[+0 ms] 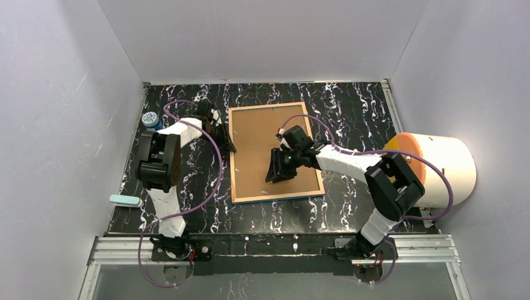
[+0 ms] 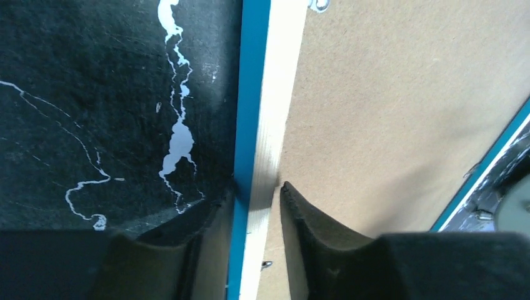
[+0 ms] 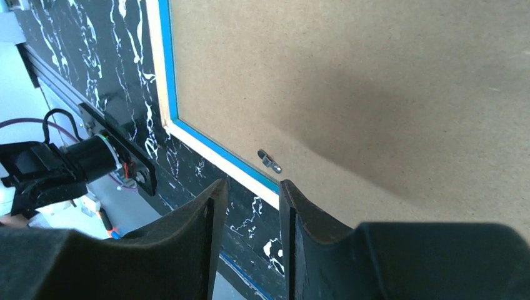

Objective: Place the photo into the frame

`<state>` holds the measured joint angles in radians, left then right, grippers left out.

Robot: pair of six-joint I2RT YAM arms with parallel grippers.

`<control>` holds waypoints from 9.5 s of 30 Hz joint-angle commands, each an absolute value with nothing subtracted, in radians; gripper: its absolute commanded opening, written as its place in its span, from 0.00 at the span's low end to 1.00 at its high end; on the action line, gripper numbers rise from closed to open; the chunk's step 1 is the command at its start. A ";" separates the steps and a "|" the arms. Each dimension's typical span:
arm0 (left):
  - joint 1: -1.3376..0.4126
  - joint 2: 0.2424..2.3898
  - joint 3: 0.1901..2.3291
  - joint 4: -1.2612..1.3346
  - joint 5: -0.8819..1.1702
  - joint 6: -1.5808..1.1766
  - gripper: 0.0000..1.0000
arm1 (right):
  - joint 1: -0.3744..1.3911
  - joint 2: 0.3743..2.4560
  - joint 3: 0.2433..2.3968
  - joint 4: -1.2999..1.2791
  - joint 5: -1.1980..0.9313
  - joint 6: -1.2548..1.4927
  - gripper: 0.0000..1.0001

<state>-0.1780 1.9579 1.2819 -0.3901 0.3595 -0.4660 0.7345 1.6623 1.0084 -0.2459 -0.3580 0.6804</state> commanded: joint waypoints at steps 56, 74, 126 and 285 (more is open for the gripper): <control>-0.310 1.560 0.772 -0.363 0.205 -0.574 0.20 | 0.778 1.957 1.128 -0.393 -0.624 0.416 0.29; -0.311 1.565 0.856 -0.411 0.179 -0.545 0.26 | 0.724 1.863 1.379 -0.499 -0.478 0.504 0.41; -0.293 1.826 1.288 -0.521 -0.044 -0.406 0.82 | 0.702 1.706 1.135 -0.409 -0.290 0.634 0.79; -0.218 1.418 0.838 -0.532 0.090 -0.587 0.75 | 0.188 1.755 1.342 -0.540 0.012 0.461 0.83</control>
<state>-0.2237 1.3663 0.8059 -0.5213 0.0673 -0.6125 0.2287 1.7161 1.3540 -0.4629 0.0051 0.5690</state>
